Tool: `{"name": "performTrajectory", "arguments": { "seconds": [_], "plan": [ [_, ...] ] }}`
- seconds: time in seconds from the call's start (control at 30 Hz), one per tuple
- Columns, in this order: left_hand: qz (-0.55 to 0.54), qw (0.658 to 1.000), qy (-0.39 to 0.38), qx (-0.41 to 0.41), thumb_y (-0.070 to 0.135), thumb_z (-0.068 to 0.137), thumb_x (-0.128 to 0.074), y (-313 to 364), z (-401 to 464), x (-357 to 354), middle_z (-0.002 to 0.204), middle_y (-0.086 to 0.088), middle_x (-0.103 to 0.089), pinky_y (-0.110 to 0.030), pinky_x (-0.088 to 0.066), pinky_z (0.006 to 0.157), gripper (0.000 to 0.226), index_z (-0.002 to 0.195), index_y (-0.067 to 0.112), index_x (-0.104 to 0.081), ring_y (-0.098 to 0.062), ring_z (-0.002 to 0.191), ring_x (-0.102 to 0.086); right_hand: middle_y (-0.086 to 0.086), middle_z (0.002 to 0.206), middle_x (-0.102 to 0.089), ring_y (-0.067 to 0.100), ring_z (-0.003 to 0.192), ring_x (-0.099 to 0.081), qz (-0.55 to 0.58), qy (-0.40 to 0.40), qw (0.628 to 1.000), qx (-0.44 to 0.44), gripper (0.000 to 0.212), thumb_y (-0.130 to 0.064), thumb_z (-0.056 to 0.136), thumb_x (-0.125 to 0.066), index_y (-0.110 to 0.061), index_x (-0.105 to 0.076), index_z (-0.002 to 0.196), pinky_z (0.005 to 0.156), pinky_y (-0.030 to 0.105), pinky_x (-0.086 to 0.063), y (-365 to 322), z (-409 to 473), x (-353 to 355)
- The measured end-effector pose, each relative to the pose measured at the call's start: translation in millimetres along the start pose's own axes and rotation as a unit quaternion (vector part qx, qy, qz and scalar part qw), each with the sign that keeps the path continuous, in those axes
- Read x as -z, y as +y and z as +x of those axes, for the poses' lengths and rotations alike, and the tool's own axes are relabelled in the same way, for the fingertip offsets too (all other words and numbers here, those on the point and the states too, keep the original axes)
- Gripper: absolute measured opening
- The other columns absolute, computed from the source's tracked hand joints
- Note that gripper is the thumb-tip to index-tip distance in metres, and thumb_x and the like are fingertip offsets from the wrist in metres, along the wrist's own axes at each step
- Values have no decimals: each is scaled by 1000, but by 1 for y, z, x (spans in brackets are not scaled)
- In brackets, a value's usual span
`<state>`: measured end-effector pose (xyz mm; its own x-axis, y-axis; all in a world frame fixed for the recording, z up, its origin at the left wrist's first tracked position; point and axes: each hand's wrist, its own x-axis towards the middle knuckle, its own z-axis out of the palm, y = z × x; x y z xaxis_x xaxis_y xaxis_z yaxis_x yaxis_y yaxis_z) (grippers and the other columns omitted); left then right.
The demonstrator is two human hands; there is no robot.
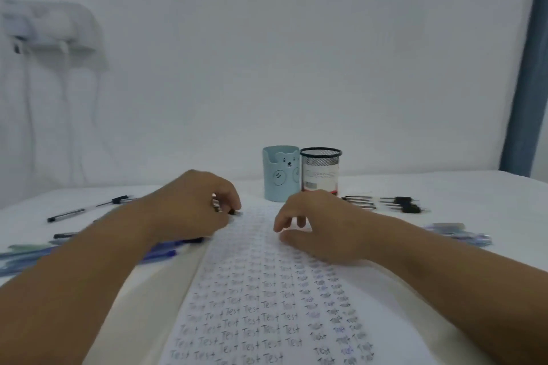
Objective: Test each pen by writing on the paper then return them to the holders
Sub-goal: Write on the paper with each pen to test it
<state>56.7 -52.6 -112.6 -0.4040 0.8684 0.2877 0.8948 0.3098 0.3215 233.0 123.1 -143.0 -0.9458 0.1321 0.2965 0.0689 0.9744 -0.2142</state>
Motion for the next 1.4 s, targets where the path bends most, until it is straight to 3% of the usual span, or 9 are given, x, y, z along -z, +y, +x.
{"name": "performTrajectory", "arguments": {
  "seconds": [0.13,0.4,0.7,0.8,0.9,1.0,1.13,1.27,1.4],
  "plan": [
    [31,993,-94,57,15,80,-77,-24,-8,27,82,9,-71,-12,-44,60,21,86,35,-76,5,57,-55,-23,104,-60,-8,96,-52,-2,-6,1000,14,18,-39,98,-59,-33,-69,112,81,9,-39,0,-2,-8],
    [29,989,-132,52,27,75,-87,-33,-8,29,74,7,-69,-13,-41,58,13,85,31,-80,2,55,-52,-26,104,-61,-9,104,-50,11,-1,1000,14,16,-38,98,-60,-36,-69,111,82,4,-38,2,-2,-10],
    [46,996,-66,44,25,76,-86,-34,-5,12,75,5,-71,-9,-42,56,9,78,28,-78,0,63,-57,-25,104,-62,-7,102,-51,20,1,1000,9,15,-38,97,-61,-36,-69,109,81,5,-39,2,-5,-10],
    [-9,999,6,31,24,82,-82,-30,-5,16,83,6,-71,-8,-42,58,9,80,29,-76,-3,71,-63,-25,106,-61,-7,103,-51,21,-3,1000,2,15,-40,98,-60,-38,-68,110,81,5,-39,1,-5,-9],
    [-104,988,107,28,25,87,-79,-22,-7,22,86,2,-71,-18,-43,60,6,84,28,-74,-3,56,-58,-24,108,-61,-6,105,-51,16,-6,1000,2,16,-40,98,-59,-38,-68,111,83,5,-39,1,-5,-9],
    [-287,941,179,18,11,92,-71,-12,-7,25,90,1,-78,-22,-44,62,9,90,20,-71,-8,65,-62,-24,107,-62,-5,104,-51,20,-4,1000,-2,16,-40,98,-59,-37,-68,111,83,7,-41,0,-5,-8],
    [-509,822,254,30,-2,96,-62,-5,-1,20,90,-5,-73,-25,-48,57,22,109,16,-63,-15,66,-61,-25,107,-61,-7,103,-51,18,-10,1000,-9,17,-41,98,-59,-38,-67,112,83,7,-41,-1,-5,-8],
    [-651,730,200,60,-5,96,-59,2,3,4,96,-15,-65,-23,-59,67,22,114,5,-63,-22,73,-70,-20,103,-64,-4,96,-55,59,12,997,-48,23,-44,97,-60,-38,-65,119,78,10,-46,-1,-5,-8],
    [-690,709,122,85,-6,95,-56,13,2,-12,94,-19,-70,-23,-61,68,11,100,0,-63,-26,80,-75,1,96,-71,19,89,-66,283,112,944,-130,27,-43,102,-50,-29,-68,115,84,29,-58,0,-3,-7]
  ]
}}
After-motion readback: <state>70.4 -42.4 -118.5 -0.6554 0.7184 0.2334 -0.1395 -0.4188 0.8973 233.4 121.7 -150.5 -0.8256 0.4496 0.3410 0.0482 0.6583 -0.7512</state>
